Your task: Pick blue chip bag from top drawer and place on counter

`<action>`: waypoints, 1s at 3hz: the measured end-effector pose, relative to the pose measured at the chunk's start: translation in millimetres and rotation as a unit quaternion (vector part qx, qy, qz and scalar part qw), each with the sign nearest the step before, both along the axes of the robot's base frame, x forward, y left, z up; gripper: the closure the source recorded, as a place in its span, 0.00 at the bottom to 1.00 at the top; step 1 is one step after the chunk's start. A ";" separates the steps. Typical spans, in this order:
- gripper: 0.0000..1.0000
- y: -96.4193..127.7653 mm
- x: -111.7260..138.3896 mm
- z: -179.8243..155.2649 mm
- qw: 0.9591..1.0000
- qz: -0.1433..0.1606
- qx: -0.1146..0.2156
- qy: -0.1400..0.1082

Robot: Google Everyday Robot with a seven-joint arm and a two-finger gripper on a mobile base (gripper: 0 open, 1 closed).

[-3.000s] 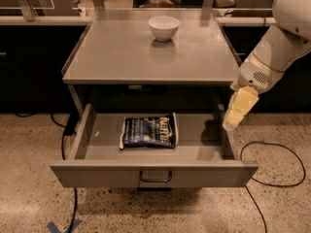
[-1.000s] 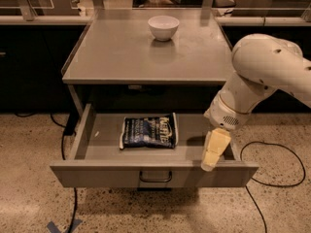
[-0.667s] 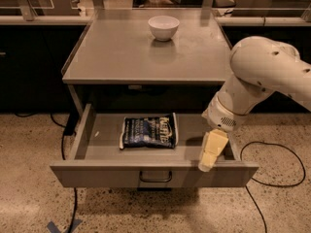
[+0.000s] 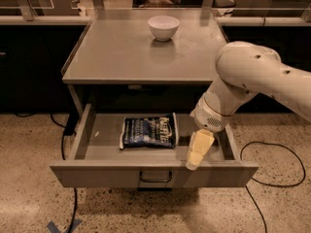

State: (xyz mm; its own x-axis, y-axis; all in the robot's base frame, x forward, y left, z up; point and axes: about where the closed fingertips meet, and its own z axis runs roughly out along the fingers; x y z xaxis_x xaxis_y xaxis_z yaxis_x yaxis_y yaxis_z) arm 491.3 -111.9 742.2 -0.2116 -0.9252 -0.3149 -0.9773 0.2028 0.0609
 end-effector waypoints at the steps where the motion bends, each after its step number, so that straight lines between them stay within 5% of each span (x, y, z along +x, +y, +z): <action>1: 0.00 0.7 2.1 -7.5 1.000 0.006 0.000 0.016; 3: 0.00 29.4 22.4 -31.2 0.998 0.055 0.016 0.026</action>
Offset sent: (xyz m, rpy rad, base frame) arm 0.0295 0.0314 -0.0382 0.0532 0.0908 0.1368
